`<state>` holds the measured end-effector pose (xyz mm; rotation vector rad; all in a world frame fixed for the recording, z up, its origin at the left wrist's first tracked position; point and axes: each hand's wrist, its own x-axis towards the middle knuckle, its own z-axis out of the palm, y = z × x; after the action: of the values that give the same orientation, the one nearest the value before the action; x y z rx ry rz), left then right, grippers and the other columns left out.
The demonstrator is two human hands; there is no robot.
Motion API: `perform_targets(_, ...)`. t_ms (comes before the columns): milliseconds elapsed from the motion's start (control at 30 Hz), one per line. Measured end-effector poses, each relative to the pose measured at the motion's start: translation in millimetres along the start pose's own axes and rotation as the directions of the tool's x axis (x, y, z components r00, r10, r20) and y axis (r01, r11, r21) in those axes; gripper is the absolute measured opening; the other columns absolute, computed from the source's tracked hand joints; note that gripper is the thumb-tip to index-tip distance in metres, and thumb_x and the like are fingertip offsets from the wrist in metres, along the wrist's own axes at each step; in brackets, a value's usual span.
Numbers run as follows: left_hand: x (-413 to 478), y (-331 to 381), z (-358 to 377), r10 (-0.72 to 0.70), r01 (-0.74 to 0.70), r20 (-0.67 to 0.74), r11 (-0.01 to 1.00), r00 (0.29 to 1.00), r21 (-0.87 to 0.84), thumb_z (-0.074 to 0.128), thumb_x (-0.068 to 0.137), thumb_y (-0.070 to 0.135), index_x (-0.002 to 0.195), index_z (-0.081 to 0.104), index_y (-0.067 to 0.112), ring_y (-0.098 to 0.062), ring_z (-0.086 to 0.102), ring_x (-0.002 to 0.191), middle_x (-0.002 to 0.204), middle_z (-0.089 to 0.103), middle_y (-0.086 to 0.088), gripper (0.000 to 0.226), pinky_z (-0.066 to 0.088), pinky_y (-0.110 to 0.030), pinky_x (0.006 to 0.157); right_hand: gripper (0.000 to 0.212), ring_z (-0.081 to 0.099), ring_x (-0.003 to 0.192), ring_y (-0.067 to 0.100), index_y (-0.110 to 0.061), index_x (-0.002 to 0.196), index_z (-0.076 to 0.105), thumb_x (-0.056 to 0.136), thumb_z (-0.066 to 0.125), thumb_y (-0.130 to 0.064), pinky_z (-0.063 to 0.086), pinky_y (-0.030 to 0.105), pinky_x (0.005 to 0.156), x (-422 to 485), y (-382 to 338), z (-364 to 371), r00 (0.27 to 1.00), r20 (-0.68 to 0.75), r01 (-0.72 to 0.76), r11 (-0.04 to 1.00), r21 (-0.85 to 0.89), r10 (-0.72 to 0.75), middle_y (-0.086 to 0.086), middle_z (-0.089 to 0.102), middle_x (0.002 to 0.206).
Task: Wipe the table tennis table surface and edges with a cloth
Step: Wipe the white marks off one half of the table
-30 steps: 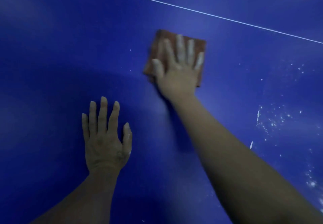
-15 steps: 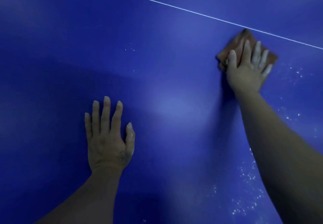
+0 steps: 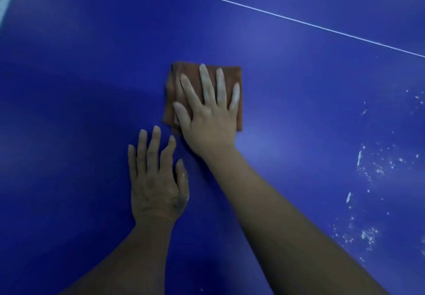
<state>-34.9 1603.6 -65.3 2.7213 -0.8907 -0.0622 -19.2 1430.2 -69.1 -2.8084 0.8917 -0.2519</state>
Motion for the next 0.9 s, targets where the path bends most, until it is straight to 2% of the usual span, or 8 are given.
perform_targets(100, -0.6, 1.8, 0.6, -0.002, 0.002, -0.011, 1.0, 1.0, -0.001, 0.043, 0.111, 0.034, 0.157, 0.051, 0.008, -0.034, 0.013, 0.169, 0.178, 0.028, -0.014, 0.054, 0.015, -0.063, 0.135, 0.063, 0.007, 0.167, 0.027, -0.045, 0.166, 0.034, 0.108, 0.029, -0.067, 0.001, 0.061, 0.13, 52.3, 10.2, -3.2, 0.997, 0.063, -0.052, 0.998, -0.031, 0.054, -0.005, 0.017, 0.18)
perform_targets(233, -1.6, 1.2, 1.3, 0.008, -0.009, -0.026, 1.0, 1.0, -0.028, 0.042, 0.112, 0.033, 0.156, 0.052, 0.007, -0.035, 0.014, 0.169, 0.177, 0.03, -0.015, 0.052, 0.016, -0.064, 0.135, 0.065, 0.0, 0.168, 0.025, -0.047, 0.168, 0.026, 0.107, 0.028, -0.069, -0.003, 0.06, 0.131, 94.3, 68.7, -17.8, 0.965, 0.098, -0.239, 0.97, -0.038, 0.242, -0.007, 0.008, 0.181)
perform_targets(433, -1.7, 2.2, 2.0, -0.005, 0.004, -0.035, 0.999, 0.999, -0.04, 0.041, 0.112, 0.033, 0.156, 0.054, 0.007, -0.035, 0.014, 0.169, 0.177, 0.031, -0.014, 0.052, 0.016, -0.063, 0.135, 0.068, 0.0, 0.168, 0.025, -0.043, 0.169, 0.024, 0.107, 0.027, -0.069, -0.002, 0.061, 0.131, 62.5, 180.7, -54.4, 0.821, 0.042, -0.567, 0.822, -0.058, 0.57, -0.006, 0.007, 0.181)
perform_targets(567, -0.3, 1.7, 1.6, -0.006, 0.005, -0.029, 0.999, 1.0, -0.041, 0.04, 0.112, 0.034, 0.156, 0.053, 0.008, -0.036, 0.014, 0.169, 0.177, 0.03, -0.015, 0.052, 0.015, -0.063, 0.135, 0.072, -0.004, 0.167, 0.028, -0.043, 0.17, 0.02, 0.104, 0.019, -0.072, -0.005, 0.065, 0.13, 28.4, 198.4, -61.1, 0.747, 0.021, -0.663, 0.747, -0.051, 0.664, -0.004, 0.003, 0.181)
perform_targets(633, -0.3, 2.3, 0.3, -0.007, 0.007, -0.019, 0.999, 1.0, -0.038, 0.04, 0.112, 0.034, 0.156, 0.053, 0.008, -0.036, 0.013, 0.169, 0.178, 0.03, -0.015, 0.053, 0.014, -0.063, 0.135, 0.071, -0.004, 0.167, 0.03, -0.042, 0.17, 0.02, 0.105, 0.02, -0.07, -0.005, 0.067, 0.129, 27.5, 179.6, -56.1, 0.743, 0.014, -0.668, 0.742, -0.047, 0.67, -0.002, 0.002, 0.181)
perform_targets(700, -1.2, 3.9, -0.5, -0.004, 0.004, -0.013, 0.999, 1.0, -0.051, 0.041, 0.112, 0.034, 0.154, 0.055, 0.007, -0.036, 0.013, 0.169, 0.177, 0.03, -0.016, 0.051, 0.014, -0.063, 0.135, 0.069, -0.002, 0.167, 0.031, -0.04, 0.17, 0.023, 0.106, 0.025, -0.067, -0.004, 0.067, 0.129, 31.9, 150.3, -47.1, 0.787, -0.01, -0.616, 0.786, -0.052, 0.616, 0.0, 0.005, 0.181)
perform_targets(800, -1.9, 2.3, 0.9, -0.002, 0.0, -0.022, 0.996, 1.0, -0.084, 0.043, 0.111, 0.032, 0.147, 0.057, 0.004, -0.036, 0.014, 0.169, 0.176, 0.032, -0.018, 0.047, 0.013, -0.064, 0.135, 0.068, 0.001, 0.167, 0.031, -0.041, 0.169, 0.027, 0.106, 0.027, -0.067, -0.001, 0.064, 0.13, 41.9, 94.0, -30.2, 0.892, -0.015, -0.452, 0.888, -0.08, 0.452, 0.0, 0.008, 0.181)
perform_targets(900, -3.0, 2.6, 1.8, -0.017, 0.011, -0.05, 0.992, 0.999, -0.126, 0.047, 0.11, 0.026, 0.139, 0.056, -0.003, -0.037, 0.022, 0.167, 0.171, 0.038, -0.023, 0.042, 0.016, -0.064, 0.134, 0.066, 0.004, 0.167, 0.031, -0.043, 0.168, 0.031, 0.106, 0.027, -0.068, -0.001, 0.063, 0.13, 42.5, 38.4, -11.7, 0.962, 0.013, -0.27, 0.96, -0.073, 0.271, -0.002, 0.012, 0.181)
